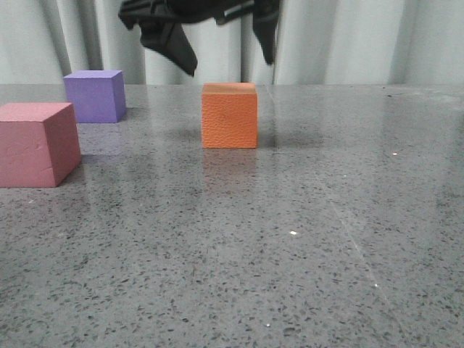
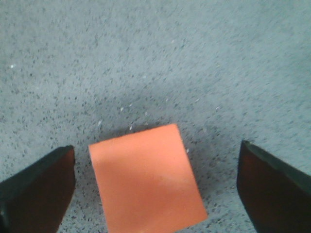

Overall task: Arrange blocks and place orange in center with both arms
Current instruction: 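Lower the left gripper over the orange cube and close on it, then carry the orange cube with the left gripper toward the purple cube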

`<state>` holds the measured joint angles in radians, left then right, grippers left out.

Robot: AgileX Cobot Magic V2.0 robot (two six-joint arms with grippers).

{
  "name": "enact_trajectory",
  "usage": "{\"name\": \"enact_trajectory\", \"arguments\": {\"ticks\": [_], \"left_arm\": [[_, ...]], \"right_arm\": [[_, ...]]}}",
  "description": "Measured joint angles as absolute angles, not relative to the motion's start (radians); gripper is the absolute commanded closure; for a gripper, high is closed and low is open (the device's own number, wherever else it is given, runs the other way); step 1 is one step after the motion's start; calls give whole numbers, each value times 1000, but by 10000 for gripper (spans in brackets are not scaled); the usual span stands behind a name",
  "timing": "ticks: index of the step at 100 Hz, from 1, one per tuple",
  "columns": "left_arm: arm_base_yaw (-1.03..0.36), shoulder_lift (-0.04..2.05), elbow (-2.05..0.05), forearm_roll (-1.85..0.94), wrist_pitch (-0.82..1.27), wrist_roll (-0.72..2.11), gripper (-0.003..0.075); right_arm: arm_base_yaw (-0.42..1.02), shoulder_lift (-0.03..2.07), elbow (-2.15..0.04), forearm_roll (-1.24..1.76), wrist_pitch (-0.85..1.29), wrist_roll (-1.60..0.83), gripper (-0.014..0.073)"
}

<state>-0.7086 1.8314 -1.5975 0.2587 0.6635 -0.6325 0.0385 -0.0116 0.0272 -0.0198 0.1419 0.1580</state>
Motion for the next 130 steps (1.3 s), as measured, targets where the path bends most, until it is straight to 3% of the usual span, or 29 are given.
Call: {"name": "enact_trajectory", "arguments": {"ticks": [32,39,56,66,130], "left_arm": [[-709,1896,-1598,261,679,-647,108],[-709,1906,-1598,261,683,-647,176],[-709,1912,-1598,261,683,-647,460],[-709,1912,-1599,261,683,-647,542],[-653,1640,-1553,391,730,-650,545]], "right_arm": [[38,-12,27,-20,142,158,713],[38,-12,27,-20,142,158,713],[38,-12,27,-20,142,158,713],[38,-12,27,-20,142,158,713],[38,-12,27,-20,140,158,713]]}}
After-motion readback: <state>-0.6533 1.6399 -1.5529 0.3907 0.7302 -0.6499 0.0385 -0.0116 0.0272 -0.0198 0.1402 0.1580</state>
